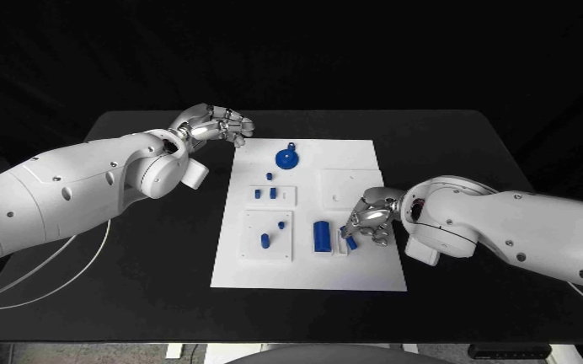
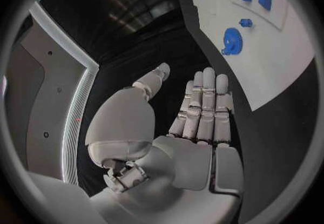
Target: Assemble the parts on the task board
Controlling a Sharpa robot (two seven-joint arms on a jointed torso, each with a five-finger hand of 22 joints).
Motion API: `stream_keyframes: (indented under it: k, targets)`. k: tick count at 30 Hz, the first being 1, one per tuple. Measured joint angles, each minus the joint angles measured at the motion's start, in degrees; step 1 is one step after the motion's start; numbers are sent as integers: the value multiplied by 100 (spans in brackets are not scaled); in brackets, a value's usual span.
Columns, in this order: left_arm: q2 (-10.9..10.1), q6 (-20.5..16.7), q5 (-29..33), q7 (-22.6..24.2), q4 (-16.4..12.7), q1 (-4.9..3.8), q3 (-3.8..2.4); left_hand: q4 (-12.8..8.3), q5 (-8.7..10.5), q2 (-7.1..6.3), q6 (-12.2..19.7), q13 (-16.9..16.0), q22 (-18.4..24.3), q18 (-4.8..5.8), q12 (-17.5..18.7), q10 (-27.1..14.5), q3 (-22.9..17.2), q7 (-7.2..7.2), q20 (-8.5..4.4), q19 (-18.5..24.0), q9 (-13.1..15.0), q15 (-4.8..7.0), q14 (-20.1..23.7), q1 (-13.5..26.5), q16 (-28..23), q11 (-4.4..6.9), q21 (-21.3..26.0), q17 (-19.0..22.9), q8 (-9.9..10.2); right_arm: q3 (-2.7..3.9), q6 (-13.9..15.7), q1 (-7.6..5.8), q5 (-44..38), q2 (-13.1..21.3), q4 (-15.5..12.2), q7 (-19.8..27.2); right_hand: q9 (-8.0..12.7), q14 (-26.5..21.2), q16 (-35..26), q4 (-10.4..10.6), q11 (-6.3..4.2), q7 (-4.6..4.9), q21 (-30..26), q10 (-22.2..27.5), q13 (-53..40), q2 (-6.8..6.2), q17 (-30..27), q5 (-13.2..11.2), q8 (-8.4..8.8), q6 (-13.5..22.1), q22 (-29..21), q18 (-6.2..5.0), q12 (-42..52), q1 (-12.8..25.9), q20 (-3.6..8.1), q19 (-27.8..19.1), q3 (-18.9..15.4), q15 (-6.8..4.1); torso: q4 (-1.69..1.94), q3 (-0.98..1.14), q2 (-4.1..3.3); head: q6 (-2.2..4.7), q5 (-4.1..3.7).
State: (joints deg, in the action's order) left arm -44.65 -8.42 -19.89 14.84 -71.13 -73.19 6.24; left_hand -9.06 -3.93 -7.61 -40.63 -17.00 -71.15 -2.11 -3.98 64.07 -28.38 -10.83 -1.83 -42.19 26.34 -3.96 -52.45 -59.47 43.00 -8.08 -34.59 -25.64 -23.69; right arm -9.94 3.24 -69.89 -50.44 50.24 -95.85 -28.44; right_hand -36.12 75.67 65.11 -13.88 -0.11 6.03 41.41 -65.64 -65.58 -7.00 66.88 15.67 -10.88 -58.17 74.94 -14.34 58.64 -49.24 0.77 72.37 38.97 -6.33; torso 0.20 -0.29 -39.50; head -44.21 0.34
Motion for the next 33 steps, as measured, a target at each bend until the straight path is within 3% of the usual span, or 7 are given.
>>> stream_keyframes:
  k: [15, 19, 22, 33]
  targets:
    - [-6, 4, 0, -12, -2, 0, 0, 0, 0, 0, 0, 1, -5, 2, 0, 0, 0, 0, 0, 0, 0, 0, 0, 0, 0, 0, 0, -5, 0, 5, -63, -5, -134, -18, 7, 19, 3, 19, 0, 150, -23, -38, 0, -22, 0, 22, 13, -438, 1, -92, 0, 0, -1, 143, 12, 32, -4, -19, 0, -1, 0, -29, 21]
    - [-9, 6, 0, -17, -2, 0, 0, 0, 0, 0, 0, 1, -4, 2, 0, 0, 0, 0, 0, 0, 0, 0, 0, 0, 0, 0, 0, -5, 0, 5, -68, -5, -153, -12, -1, 21, 37, 20, 0, 166, -41, -50, 0, -41, 0, 21, 14, -445, -5, -104, 0, 0, -1, 143, 12, 31, -21, -19, 0, -1, 1, -38, 24]
    - [-9, 7, 0, -22, -2, 0, 0, 0, 0, 0, 0, -4, -5, 3, 0, 0, 0, 0, 0, 0, -5, 0, 0, 0, 0, 0, 0, -5, 0, 6, -74, -6, -163, -9, -6, 24, 106, 20, 0, 196, -41, -51, 0, -41, -1, -16, 20, -617, -26, -105, 0, 0, -1, 180, 12, 31, -22, -19, 0, -1, 1, -42, 30]
    - [-9, 12, 0, -37, -1, 0, 1, 15, 0, 0, 0, -3, -9, 5, 0, 0, 15, 0, 0, 0, -5, 0, 0, 0, 0, 0, 0, -10, 0, 8, -123, -7, -194, -7, -19, 30, 115, 24, 0, 227, -41, -56, 0, -41, -5, 6, 24, -728, -26, -141, 0, -1, -1, 202, 11, 31, -22, -15, -3, 2, 1, -56, 48]
